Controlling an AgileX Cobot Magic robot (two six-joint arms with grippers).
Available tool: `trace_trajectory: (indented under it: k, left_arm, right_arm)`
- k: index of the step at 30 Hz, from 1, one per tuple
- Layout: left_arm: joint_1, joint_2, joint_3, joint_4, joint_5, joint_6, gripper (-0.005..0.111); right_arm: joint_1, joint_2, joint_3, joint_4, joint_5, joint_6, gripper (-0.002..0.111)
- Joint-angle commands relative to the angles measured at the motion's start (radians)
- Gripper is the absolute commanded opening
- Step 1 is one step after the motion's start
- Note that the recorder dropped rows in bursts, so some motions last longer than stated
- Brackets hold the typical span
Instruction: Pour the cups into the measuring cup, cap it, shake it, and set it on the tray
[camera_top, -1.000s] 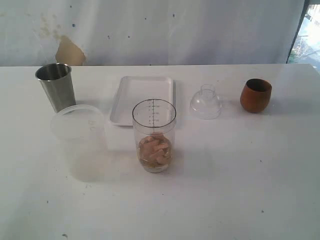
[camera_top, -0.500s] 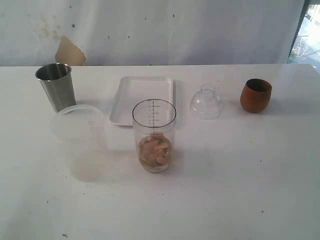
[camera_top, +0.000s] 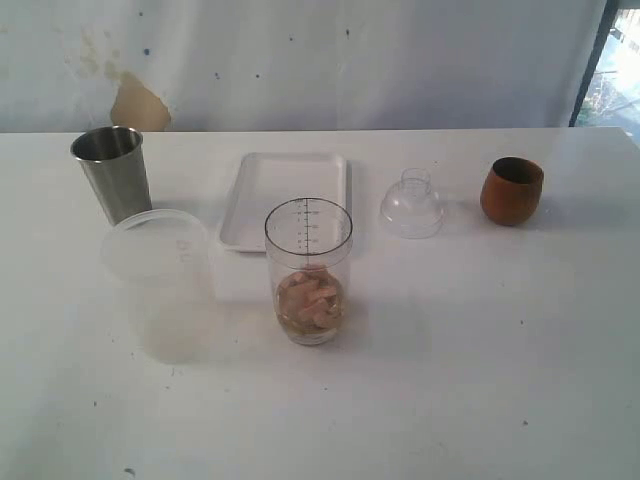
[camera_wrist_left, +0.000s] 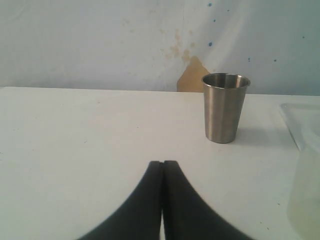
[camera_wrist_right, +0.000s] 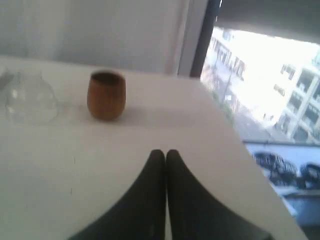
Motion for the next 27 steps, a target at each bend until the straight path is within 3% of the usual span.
trace_trajectory:
  k: [1, 3, 5, 8, 15, 17, 20, 22, 27]
  left_arm:
    - [-0.001, -0.004, 0.005, -0.012, -0.014, -0.002, 0.000]
    - [-0.001, -0.004, 0.005, -0.012, -0.014, -0.002, 0.000]
    - [-0.001, -0.004, 0.005, -0.012, -0.014, -0.002, 0.000]
    - [-0.001, -0.004, 0.005, -0.012, -0.014, -0.002, 0.000]
    - [-0.001, -0.004, 0.005, -0.012, -0.014, -0.002, 0.000]
    - [-0.001, -0.004, 0.005, -0.012, -0.014, -0.002, 0.000]
    - [-0.001, -0.004, 0.005, -0.012, -0.014, -0.002, 0.000]
    - [-0.001, -0.004, 0.005, -0.012, -0.014, -0.002, 0.000]
    - [-0.001, -0.004, 0.005, -0.012, -0.014, -0.002, 0.000]
  right_arm:
    - [-0.006, -0.004, 0.001, 0.093, -0.369, 0.062, 0.000]
    - [-0.006, -0.004, 0.001, 0.083, -0.723, 0.299, 0.000]
    - [-0.006, -0.004, 0.001, 0.058, -0.822, 0.409, 0.000]
    - [-0.006, 0.000, -0.045, -0.036, -0.852, 0.416, 0.000]
    - [-0.006, 0.486, -0.426, -0.254, -0.784, 0.540, 0.003]
    - [-0.006, 0.676, -0.561, -0.417, -0.676, 0.646, 0.022]
    - [0.000, 0.927, -0.752, -0.717, -0.498, 0.848, 0.066]
    - [0.024, 1.061, -0.847, -0.892, -0.405, 0.948, 0.072]
    - [0.092, 1.270, -0.967, -1.020, -0.316, 0.959, 0.072]
